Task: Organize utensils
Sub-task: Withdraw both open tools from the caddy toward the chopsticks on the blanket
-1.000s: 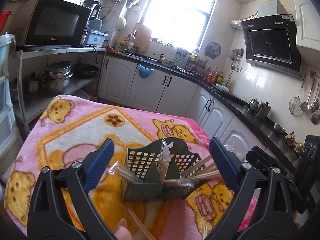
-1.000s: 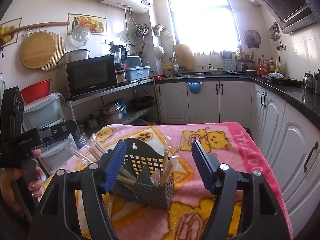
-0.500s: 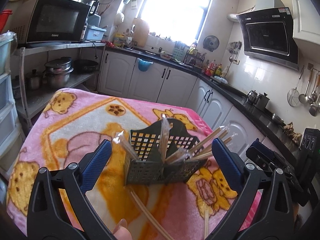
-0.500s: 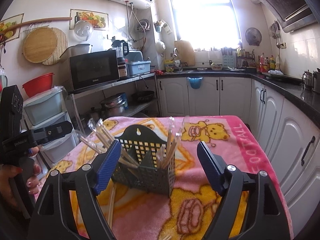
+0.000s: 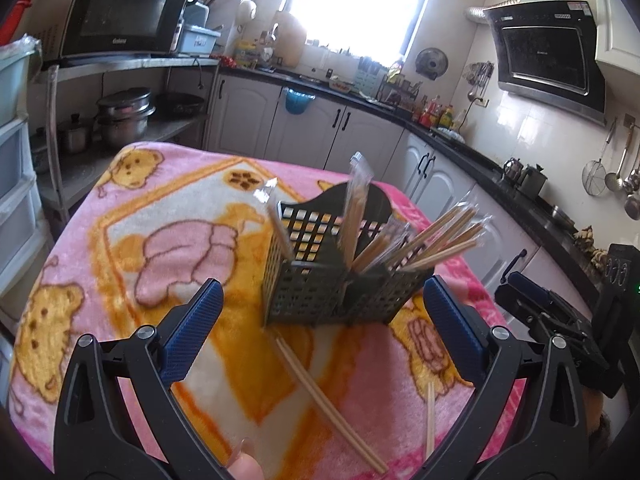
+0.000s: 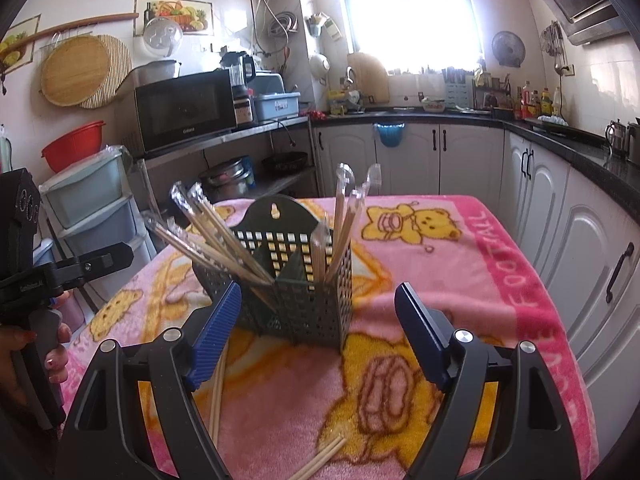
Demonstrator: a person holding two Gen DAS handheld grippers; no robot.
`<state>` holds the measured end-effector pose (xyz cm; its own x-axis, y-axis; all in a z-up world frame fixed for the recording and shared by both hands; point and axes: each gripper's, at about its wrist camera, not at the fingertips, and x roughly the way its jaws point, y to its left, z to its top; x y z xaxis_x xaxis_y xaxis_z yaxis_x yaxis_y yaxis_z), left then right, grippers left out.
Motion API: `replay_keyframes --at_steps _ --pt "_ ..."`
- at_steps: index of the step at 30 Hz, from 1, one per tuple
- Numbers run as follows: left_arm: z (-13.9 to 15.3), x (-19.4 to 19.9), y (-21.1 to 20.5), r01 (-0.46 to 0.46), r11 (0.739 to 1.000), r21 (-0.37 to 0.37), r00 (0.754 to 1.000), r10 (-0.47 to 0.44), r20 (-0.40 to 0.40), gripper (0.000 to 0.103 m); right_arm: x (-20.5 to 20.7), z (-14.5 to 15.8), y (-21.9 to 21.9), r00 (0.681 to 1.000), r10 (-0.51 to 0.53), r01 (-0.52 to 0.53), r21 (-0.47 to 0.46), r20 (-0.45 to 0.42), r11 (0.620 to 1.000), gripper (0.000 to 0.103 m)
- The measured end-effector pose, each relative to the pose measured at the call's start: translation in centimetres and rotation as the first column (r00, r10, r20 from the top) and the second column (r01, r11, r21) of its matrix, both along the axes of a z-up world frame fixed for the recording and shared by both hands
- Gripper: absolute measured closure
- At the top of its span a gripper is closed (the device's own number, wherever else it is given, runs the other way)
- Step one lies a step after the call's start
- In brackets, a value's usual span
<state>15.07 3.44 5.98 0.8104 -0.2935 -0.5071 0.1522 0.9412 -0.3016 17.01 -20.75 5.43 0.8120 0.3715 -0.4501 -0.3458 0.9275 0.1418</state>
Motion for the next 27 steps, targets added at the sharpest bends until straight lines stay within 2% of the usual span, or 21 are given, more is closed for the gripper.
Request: replay_keyframes --at_steps 16,27 --pt "-4.6 0.8 0.0 -0.016 1.0 0.015 0.992 0.017 -0.127 0.011 -1.1 -3.4 0.6 0.992 0.04 -0.048 -0.065 -0.122 0.997 0.026" --pt "-8.3 3.7 -0.8 -0.024 1.0 0.01 0.968 0.026 -0.251 0.011 -1.0 -8.2 1.0 0.944 0.049 -0.093 -0.118 -0.327 0.989 0.027"
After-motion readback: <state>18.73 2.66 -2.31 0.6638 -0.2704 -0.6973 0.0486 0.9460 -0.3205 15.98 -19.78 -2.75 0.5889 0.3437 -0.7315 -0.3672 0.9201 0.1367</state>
